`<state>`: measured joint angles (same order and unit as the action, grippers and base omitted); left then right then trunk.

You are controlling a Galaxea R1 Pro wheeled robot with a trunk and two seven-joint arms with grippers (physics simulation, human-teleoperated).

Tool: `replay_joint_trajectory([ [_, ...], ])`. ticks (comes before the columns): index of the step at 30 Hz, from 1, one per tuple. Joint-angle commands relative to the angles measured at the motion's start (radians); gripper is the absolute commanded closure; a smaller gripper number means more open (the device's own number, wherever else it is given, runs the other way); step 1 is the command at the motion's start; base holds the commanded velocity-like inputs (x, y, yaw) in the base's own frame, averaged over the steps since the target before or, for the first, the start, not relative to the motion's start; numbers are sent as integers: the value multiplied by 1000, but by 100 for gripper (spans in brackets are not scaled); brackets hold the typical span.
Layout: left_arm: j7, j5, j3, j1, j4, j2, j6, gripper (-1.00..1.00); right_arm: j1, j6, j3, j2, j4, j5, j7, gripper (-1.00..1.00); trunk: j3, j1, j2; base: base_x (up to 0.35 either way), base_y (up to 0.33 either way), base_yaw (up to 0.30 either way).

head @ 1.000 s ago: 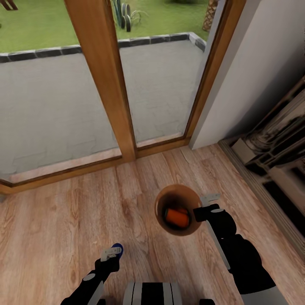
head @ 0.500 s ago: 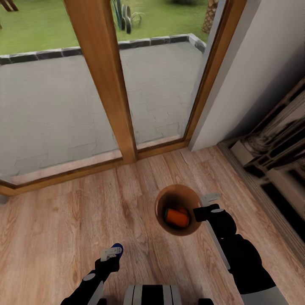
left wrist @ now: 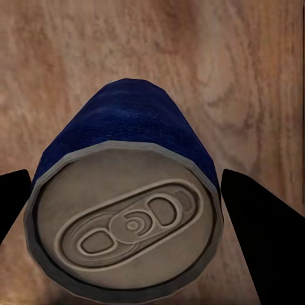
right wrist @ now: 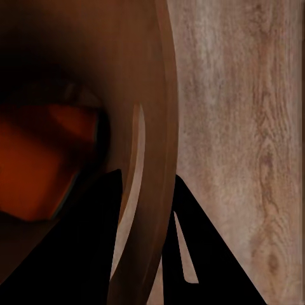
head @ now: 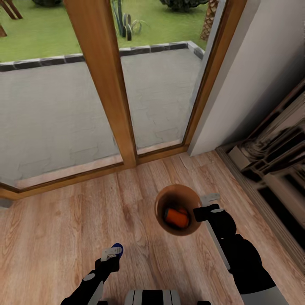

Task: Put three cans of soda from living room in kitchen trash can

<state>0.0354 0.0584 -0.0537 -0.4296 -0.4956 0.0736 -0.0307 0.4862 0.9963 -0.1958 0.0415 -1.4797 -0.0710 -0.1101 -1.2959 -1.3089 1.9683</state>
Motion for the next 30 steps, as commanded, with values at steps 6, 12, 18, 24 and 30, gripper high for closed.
replay_joint_trajectory([
  [6, 0, 0, 0, 0, 0, 0, 0, 100, 0, -1, 0, 0, 0, 8, 3, 100, 29, 23, -42, 0, 0, 0],
  [12, 0, 0, 0, 0, 0, 0, 0, 100, 0, -1, 0, 0, -1, 8, 3, 100, 57, 46, -84, 0, 0, 0],
  [18, 0, 0, 0, 0, 0, 0, 0, 100, 0, -1, -1, 0, 0, 8, 3, 100, 86, 69, -126, 0, 0, 0],
  [24, 0, 0, 1, 0, 0, 0, 0, 100, 0, -1, -1, 0, -1, 8, 3, 100, 114, 92, -168, 0, 0, 0],
  [30, 0, 0, 1, 0, -1, 0, 0, 100, 0, -1, -2, 0, 0, 8, 3, 100, 143, 115, -210, 0, 0, 0],
])
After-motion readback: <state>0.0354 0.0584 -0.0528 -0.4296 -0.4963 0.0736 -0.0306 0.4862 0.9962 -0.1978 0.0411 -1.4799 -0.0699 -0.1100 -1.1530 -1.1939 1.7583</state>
